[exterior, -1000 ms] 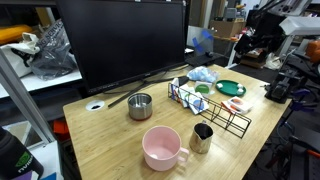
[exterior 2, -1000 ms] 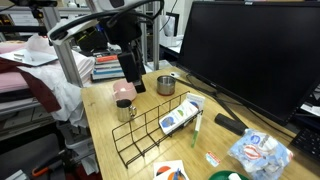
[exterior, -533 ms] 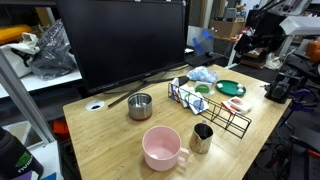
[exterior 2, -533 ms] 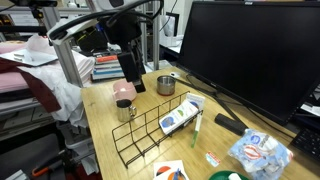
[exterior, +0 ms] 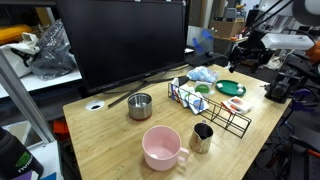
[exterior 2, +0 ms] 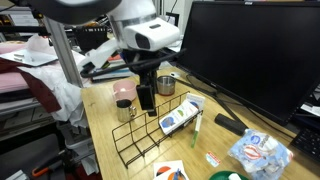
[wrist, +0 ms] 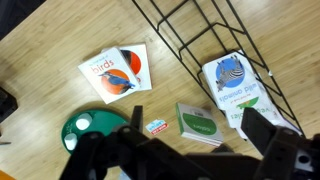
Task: Take a marshmallow from the green plate and put it in the silver cup
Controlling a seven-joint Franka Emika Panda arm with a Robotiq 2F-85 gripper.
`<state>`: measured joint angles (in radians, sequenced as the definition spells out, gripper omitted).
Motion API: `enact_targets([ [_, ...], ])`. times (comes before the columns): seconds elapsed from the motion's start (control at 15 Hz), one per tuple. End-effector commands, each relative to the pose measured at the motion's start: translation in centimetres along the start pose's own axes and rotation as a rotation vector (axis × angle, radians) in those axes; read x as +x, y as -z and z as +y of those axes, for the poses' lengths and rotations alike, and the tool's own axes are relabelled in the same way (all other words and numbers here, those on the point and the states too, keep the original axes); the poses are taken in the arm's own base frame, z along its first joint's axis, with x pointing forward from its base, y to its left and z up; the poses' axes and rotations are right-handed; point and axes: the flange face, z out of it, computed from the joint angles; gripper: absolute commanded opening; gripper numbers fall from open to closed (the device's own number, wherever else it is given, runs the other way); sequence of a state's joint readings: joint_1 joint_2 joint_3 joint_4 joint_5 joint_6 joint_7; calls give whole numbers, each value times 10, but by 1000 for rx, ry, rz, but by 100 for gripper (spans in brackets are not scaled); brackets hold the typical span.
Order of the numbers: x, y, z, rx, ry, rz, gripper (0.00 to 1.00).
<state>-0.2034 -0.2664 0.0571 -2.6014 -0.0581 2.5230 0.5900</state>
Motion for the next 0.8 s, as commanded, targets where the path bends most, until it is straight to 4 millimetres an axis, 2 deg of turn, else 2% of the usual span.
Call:
enact_targets([
  [0.0,30,-30,0,12,-120,-17,100],
  [0.27,63,-61,8,-24,-285,-13,100],
  [0.33,49,-54,10,-18,-230,-28,100],
  [0.47,61,-63,11,-24,-269,-30,100],
  [0.73,62,-62,8,-23,-279,-28,100],
])
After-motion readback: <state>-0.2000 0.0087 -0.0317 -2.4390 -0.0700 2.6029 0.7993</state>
